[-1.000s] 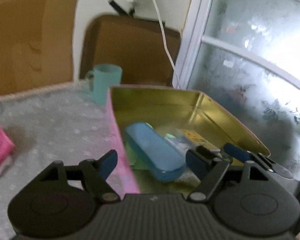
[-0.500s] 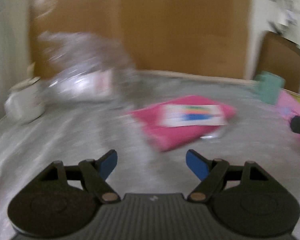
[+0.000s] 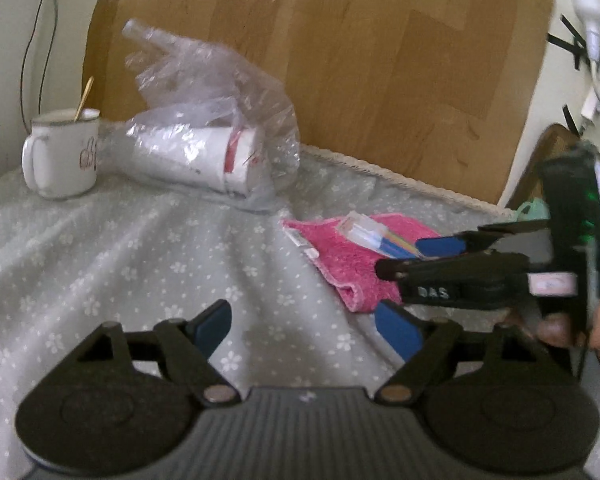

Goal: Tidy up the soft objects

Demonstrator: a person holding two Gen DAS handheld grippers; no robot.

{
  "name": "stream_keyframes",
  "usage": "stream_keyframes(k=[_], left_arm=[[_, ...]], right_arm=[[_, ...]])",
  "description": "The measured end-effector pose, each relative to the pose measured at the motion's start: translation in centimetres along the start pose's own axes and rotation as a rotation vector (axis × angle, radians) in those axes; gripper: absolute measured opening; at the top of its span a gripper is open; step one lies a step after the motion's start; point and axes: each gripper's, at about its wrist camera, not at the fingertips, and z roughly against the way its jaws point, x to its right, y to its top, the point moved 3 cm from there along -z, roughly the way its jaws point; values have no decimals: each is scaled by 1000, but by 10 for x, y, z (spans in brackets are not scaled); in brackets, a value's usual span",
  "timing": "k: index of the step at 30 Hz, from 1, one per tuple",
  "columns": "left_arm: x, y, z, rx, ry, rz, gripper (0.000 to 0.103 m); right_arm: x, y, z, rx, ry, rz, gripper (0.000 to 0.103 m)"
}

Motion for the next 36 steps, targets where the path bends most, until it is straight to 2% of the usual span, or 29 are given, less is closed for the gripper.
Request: stream_keyframes(k=[4, 5, 6, 12, 14, 16, 18, 20, 21, 22, 23, 24, 29, 32, 36], left_arm=[[-2, 0, 0, -5, -9, 16, 83], [-1, 0, 1, -1, -10, 10, 84], [0, 0, 1, 3, -12, 4, 85], [10, -4, 6, 15, -51, -54, 85], [16, -6, 7, 10, -86, -82, 85], [22, -8, 8, -3, -111, -111, 85], [32, -13, 9, -45, -140, -120, 85], [42, -22, 12, -86, -181, -95, 85], [48, -27, 16, -101, -207, -85, 85], [54, -32, 19, -116, -234, -75, 85], [61, -37, 23, -140, -272, -61, 85], [67, -41, 26, -162, -302, -47, 85], [92, -57, 49, -241, -440, -34, 85], [93, -62, 61, -253, -458, -40, 86], [85, -59, 69, -262, -463, -22, 86]], right_arm=[[-9, -3, 16, -16, -7, 33, 43], [-12, -7, 22, -9, -22, 39, 28], [-14, -11, 30, 1, -31, 38, 18], [-24, -68, 106, 17, -33, 2, 16], [-26, -91, 136, 28, -35, -23, 15], [-22, -112, 166, 31, -14, -105, 15], [-14, -130, 187, 37, 57, -255, 15], [-4, -152, 204, 44, 100, -409, 19], [0, -162, 212, 58, 80, -458, 23], [2, -169, 220, 70, 30, -477, 28], [0, -175, 229, 99, -29, -457, 43], [-5, -178, 239, 134, -50, -419, 49], [-32, -185, 252, 191, 12, -312, 54], [-42, -188, 246, 186, 7, -256, 55], [-44, -182, 241, 210, 51, -251, 55]])
